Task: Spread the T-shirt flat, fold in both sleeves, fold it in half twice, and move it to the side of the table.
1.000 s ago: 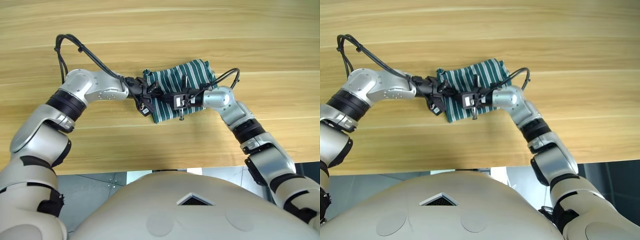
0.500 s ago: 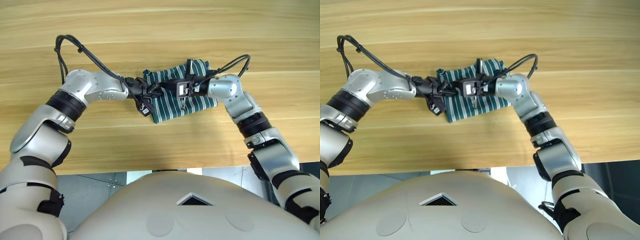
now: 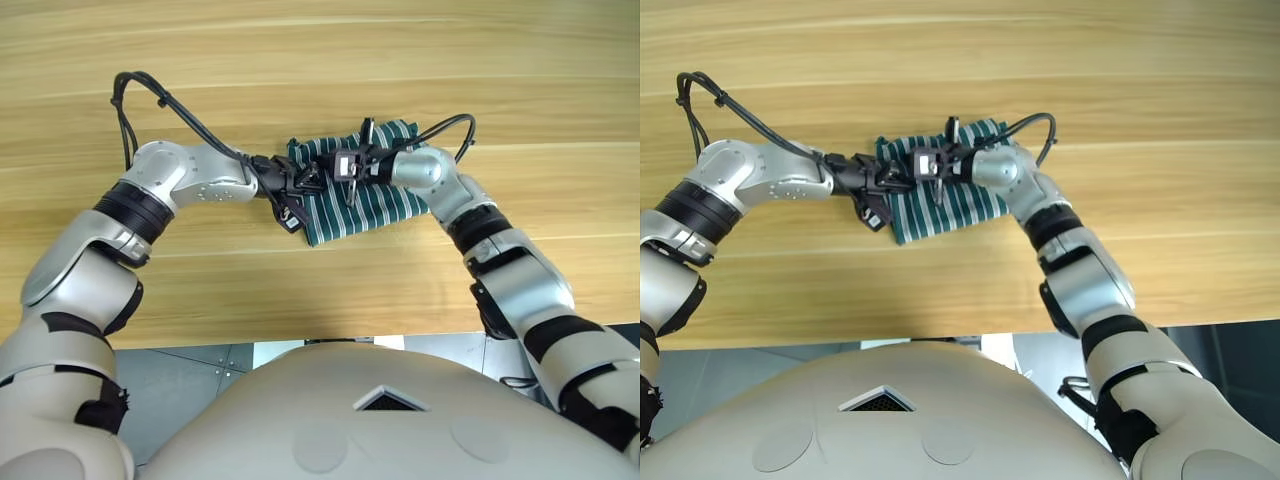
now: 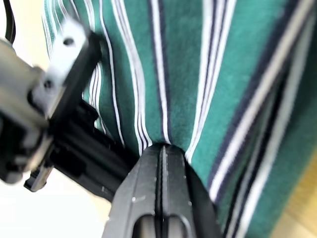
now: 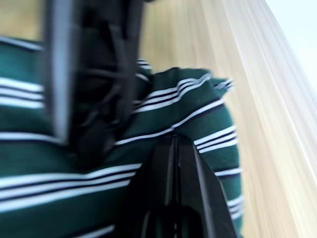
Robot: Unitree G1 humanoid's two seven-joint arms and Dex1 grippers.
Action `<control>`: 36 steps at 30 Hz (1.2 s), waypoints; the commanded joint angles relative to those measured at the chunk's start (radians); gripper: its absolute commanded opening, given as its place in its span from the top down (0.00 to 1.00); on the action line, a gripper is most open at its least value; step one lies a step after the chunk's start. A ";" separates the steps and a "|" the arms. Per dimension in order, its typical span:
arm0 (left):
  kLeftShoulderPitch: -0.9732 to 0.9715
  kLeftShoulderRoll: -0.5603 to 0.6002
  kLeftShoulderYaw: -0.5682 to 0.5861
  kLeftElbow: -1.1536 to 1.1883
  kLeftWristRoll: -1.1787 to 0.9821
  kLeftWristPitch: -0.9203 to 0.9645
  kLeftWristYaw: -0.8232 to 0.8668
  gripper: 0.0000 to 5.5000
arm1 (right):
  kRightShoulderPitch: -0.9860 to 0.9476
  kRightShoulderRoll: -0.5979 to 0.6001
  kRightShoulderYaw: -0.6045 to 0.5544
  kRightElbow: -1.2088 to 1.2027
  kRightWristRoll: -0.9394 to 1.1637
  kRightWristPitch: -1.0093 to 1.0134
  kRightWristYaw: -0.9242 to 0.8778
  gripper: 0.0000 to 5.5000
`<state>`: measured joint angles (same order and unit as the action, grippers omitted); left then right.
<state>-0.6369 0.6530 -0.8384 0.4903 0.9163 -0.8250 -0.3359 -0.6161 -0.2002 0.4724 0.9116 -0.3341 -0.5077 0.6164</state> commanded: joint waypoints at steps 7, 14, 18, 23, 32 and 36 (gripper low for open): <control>0.171 0.019 -0.147 0.077 0.116 -0.018 -0.092 1.00 | -0.185 0.067 -0.283 0.272 0.210 -0.016 -0.120 1.00; 0.138 0.057 0.052 -0.068 -0.098 0.026 -0.036 1.00 | -0.145 0.048 -0.303 0.273 0.194 -0.077 -0.064 1.00; 0.127 0.133 0.284 -0.292 -0.335 0.037 -0.021 1.00 | -0.104 0.027 -0.314 0.270 0.200 -0.103 -0.028 1.00; 0.211 0.230 0.450 -0.618 -1.063 -0.069 -0.056 1.00 | 0.051 -0.022 -0.364 0.141 0.333 -0.192 0.186 1.00; 0.335 0.182 0.585 -0.606 -1.669 -0.006 -0.329 1.00 | 0.414 -0.072 -0.301 -0.288 0.582 -0.175 0.544 1.00; 0.324 0.072 0.630 -0.483 -1.660 0.054 -0.446 1.00 | 0.440 -0.061 -0.237 -0.315 0.509 -0.153 0.540 1.00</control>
<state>-0.3070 0.7657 -0.2345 -0.0451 -0.7529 -0.8006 -0.7342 -0.1720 -0.2599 0.2099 0.5891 0.2282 -0.6739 1.1785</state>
